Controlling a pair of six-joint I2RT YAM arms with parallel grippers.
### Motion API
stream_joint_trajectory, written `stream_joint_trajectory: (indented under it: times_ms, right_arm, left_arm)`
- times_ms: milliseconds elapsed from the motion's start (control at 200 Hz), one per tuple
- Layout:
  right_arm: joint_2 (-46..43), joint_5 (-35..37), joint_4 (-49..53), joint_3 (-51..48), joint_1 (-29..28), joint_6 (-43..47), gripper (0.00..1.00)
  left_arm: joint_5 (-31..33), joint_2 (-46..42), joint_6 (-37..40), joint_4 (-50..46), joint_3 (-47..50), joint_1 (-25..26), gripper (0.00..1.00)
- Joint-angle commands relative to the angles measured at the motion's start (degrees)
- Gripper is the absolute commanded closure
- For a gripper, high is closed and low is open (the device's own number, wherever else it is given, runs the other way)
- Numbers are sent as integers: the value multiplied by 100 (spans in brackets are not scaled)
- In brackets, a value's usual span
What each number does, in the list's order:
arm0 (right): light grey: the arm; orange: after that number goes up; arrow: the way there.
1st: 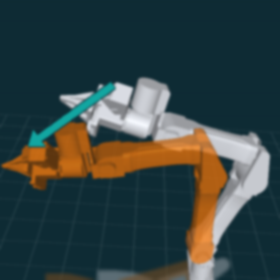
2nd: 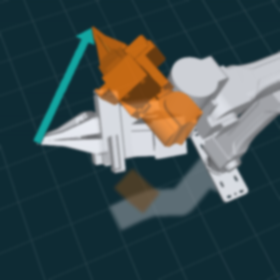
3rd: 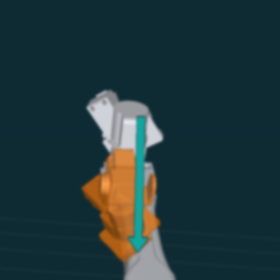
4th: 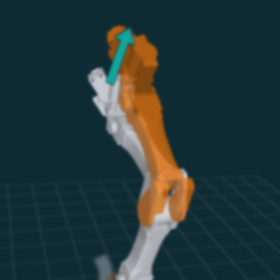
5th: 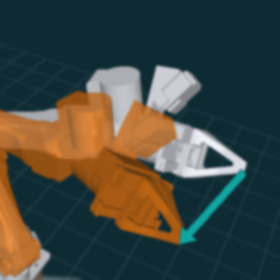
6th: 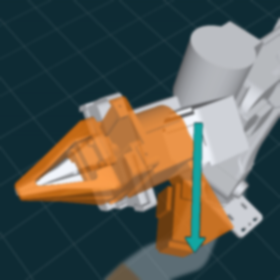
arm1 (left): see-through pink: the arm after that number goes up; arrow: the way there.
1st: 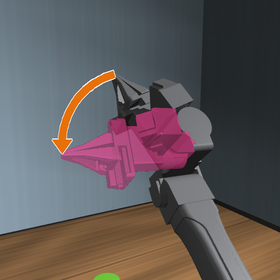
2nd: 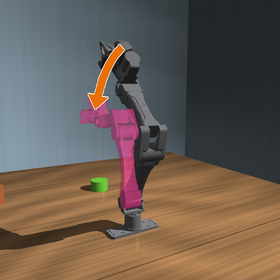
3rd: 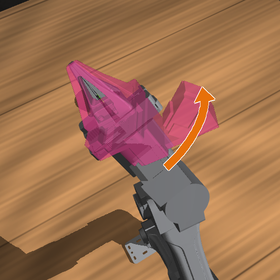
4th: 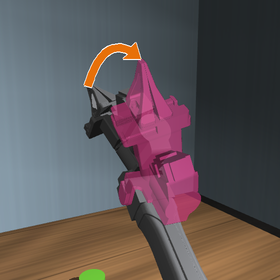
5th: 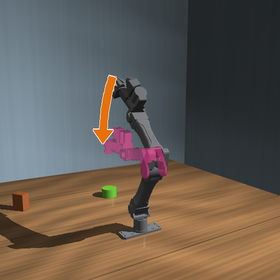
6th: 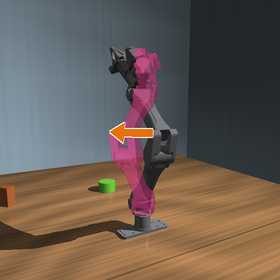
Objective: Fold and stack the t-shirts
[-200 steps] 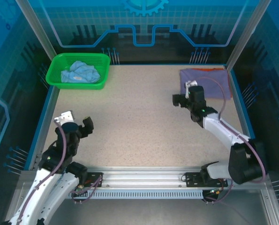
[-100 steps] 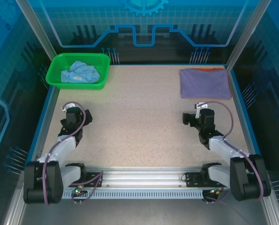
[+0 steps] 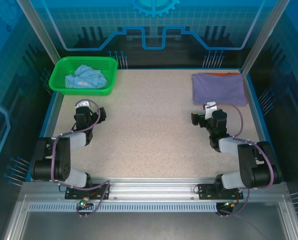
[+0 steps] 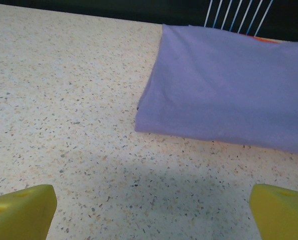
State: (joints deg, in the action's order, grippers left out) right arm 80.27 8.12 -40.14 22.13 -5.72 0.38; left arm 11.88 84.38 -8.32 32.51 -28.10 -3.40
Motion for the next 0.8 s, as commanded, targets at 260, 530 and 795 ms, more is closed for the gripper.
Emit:
stream_joint_trajectory:
  times_ms: [260,530,795]
  right_arm:
    - [513,226,-1734,-529,-278,371,0]
    - [587,-20,-444,191,110,-38,0]
    - [586,-243,-346,240,177,-32,0]
  left_arm:
    - [332,502,970,2992,1086,773,1]
    - [201,436,621,2167,720,479,1]
    - [201,441,638,2212,735,481,1]
